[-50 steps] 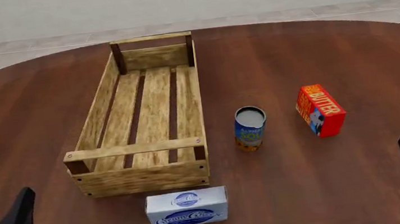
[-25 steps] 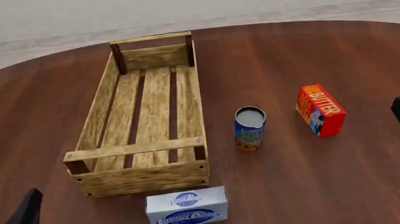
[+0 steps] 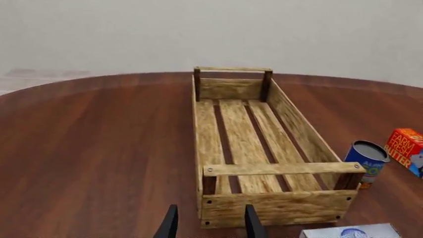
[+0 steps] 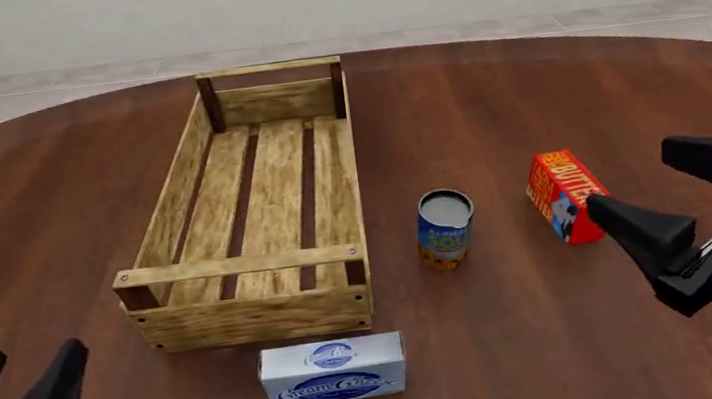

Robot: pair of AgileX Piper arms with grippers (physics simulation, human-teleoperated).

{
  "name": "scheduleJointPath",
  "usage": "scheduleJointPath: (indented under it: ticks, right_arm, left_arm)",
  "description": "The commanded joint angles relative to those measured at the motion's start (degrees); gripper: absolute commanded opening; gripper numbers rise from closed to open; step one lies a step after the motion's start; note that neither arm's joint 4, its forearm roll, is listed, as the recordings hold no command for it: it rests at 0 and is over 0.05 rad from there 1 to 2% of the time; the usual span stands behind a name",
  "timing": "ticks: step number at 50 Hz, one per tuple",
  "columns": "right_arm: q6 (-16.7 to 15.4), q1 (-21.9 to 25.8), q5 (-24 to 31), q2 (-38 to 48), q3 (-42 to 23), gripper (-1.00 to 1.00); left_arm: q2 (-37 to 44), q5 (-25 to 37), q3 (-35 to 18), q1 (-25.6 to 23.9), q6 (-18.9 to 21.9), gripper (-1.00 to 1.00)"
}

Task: Pick up the cream cheese and put it in the tray.

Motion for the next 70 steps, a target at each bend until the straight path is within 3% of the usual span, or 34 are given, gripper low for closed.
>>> scheduleJointPath:
  ticks: [1, 5, 7, 8, 16, 18, 21, 34, 48, 55, 70]
  right_arm:
    - [-4.12, 6.87, 4.63, 7.32, -4.84, 1.00]
    - [-4.89, 7.58, 4.87, 9.53, -5.55, 1.00]
    - [-7.43, 7.51, 4.63, 11.88, -4.74, 1.00]
    - [-5.84, 8.57, 4.92, 12.81, -5.06, 1.00]
    - [-6.36, 11.08, 4.74, 17.97, -6.15, 1.00]
    - [-9.30, 10.58, 4.23, 20.12, -5.19, 1.00]
    - [-6.84, 13.16, 4.85, 21.68, -6.82, 1.00]
    - [-6.21, 19.11, 5.77, 28.45, -9.71, 1.00]
    - [-7.91, 23.77, 8.69, 33.37, -14.61, 1.00]
    - [-10.00, 24.86, 9.96, 36.17, -17.40, 1.00]
    - [-12.50, 28.26, 13.53, 41.41, -22.56, 1.00]
  left_arm:
    - [1.21, -0.33, 0.00, -0.73, -0.66, 1.00]
    - [1.50, -0.49, 0.07, -0.82, -0.65, 1.00]
    - [1.63, -0.55, 0.06, -1.06, -0.57, 1.00]
    - [1.92, -0.66, 0.05, -1.21, -0.86, 1.00]
    - [1.75, -0.53, 0.00, -0.93, -1.44, 1.00]
    - [2.16, -0.90, 0.01, -0.97, -1.60, 1.00]
    - [2.36, -1.09, 0.04, -0.95, -1.70, 1.00]
    - [2.69, -1.12, 0.07, -1.19, -1.37, 1.00]
    - [4.50, -2.41, 0.09, -1.53, -0.39, 1.00]
    - [4.67, -2.77, 0.09, -0.45, -3.07, 1.00]
    - [4.24, -2.06, 0.09, -0.94, -1.78, 1.00]
